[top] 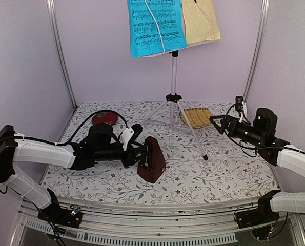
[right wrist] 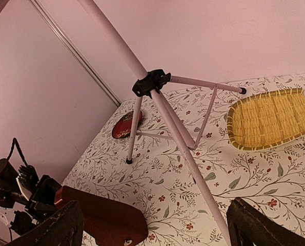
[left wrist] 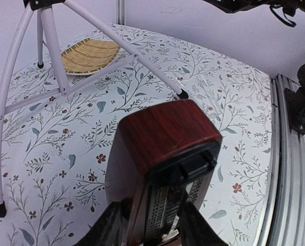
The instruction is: Pack up the instrument practice props
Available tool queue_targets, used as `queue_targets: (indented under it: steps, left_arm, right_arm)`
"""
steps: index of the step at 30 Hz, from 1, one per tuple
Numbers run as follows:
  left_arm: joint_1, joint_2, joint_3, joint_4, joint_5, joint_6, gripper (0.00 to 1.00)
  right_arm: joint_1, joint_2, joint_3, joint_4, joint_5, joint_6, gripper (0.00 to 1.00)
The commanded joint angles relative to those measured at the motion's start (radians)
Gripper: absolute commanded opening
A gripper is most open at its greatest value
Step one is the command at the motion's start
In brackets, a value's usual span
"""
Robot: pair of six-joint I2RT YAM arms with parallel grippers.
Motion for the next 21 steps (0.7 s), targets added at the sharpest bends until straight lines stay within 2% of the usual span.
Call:
queue_targets:
  steps: [1, 7, 11, 15, 21]
  left_arm:
    - [0.005, -0.020, -0.015, 0.031, 0.022, -0.012, 0.46]
    - [0.007, -0.085, -0.058, 0.074, -0.004, -0.090, 0.73]
    - [0.028, -0.146, -0.120, 0.116, 0.015, -0.217, 0.83]
    - [0.049, -0.166, -0.207, 0.180, 0.039, -0.352, 0.86]
    - [0.099, -0.126, -0.284, 0.244, 0.092, -0.505, 0.85]
  right_arm:
    - [-0.003, 0.002, -0.007, 0.024, -0.011, 0.006, 0.99]
    - [-0.001, -0.020, -0.008, 0.040, -0.047, 0.008, 0.99]
    - [-0.001, -0.029, -0.029, 0.071, -0.095, 0.046, 0.99]
    - [0.034, 0.041, -0.029, 0.084, -0.171, 0.101, 0.94]
    - [0.238, 0.170, -0.011, 0.082, -0.066, 0.121, 0.95]
